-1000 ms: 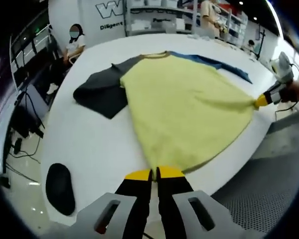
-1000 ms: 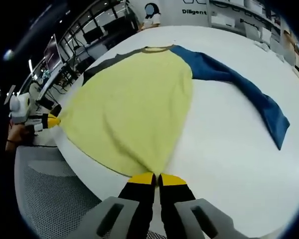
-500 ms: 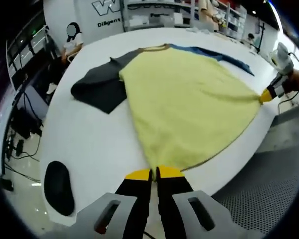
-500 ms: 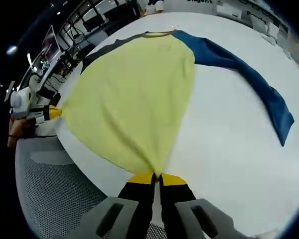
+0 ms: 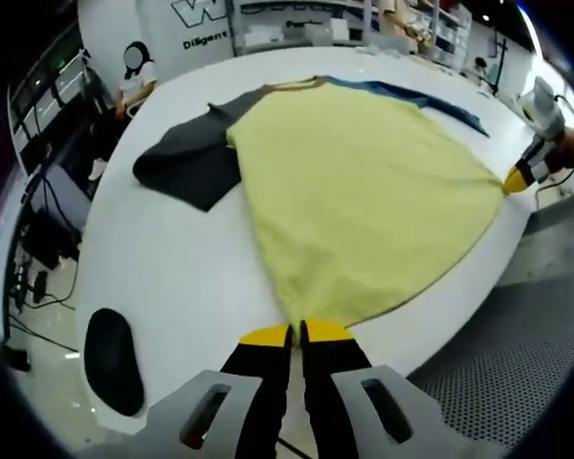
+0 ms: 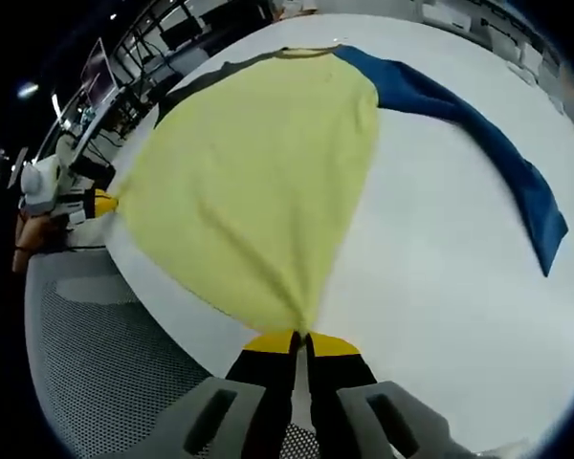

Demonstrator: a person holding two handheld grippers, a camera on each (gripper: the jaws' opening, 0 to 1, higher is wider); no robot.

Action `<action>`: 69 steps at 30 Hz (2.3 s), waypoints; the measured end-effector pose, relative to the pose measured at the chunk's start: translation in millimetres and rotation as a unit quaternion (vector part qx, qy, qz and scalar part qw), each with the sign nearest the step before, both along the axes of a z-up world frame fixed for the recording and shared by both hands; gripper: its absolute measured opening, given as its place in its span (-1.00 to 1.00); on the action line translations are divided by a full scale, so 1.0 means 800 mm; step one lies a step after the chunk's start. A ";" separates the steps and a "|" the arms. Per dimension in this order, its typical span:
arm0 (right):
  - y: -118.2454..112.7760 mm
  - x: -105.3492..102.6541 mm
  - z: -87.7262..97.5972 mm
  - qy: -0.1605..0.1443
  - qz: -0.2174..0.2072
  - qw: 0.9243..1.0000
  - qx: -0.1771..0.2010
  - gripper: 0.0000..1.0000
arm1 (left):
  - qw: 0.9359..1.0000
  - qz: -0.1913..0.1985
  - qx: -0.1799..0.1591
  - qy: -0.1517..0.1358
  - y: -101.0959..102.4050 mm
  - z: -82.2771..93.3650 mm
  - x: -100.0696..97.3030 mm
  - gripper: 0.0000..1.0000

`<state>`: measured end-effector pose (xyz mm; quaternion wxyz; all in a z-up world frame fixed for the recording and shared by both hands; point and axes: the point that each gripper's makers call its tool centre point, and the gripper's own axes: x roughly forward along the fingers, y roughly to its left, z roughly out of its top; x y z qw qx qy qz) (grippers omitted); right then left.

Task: Fold the garment on the visible template until the final outline fits inside the template.

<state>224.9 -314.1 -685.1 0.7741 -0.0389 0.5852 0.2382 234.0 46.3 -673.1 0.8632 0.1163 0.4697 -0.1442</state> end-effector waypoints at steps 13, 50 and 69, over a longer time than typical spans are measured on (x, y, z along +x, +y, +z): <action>0.000 0.011 0.008 -0.029 -0.027 0.999 0.023 -1.00 | 0.999 0.026 -0.003 -0.021 0.004 0.003 0.004 -0.63; -0.089 0.133 0.081 -0.261 -0.046 0.964 0.011 0.81 | 0.981 0.008 -0.114 -0.158 -0.046 0.076 0.043 0.98; -0.154 0.207 0.049 -0.271 -0.064 0.960 -0.001 0.32 | 0.980 0.012 -0.122 -0.159 -0.053 0.075 0.036 0.98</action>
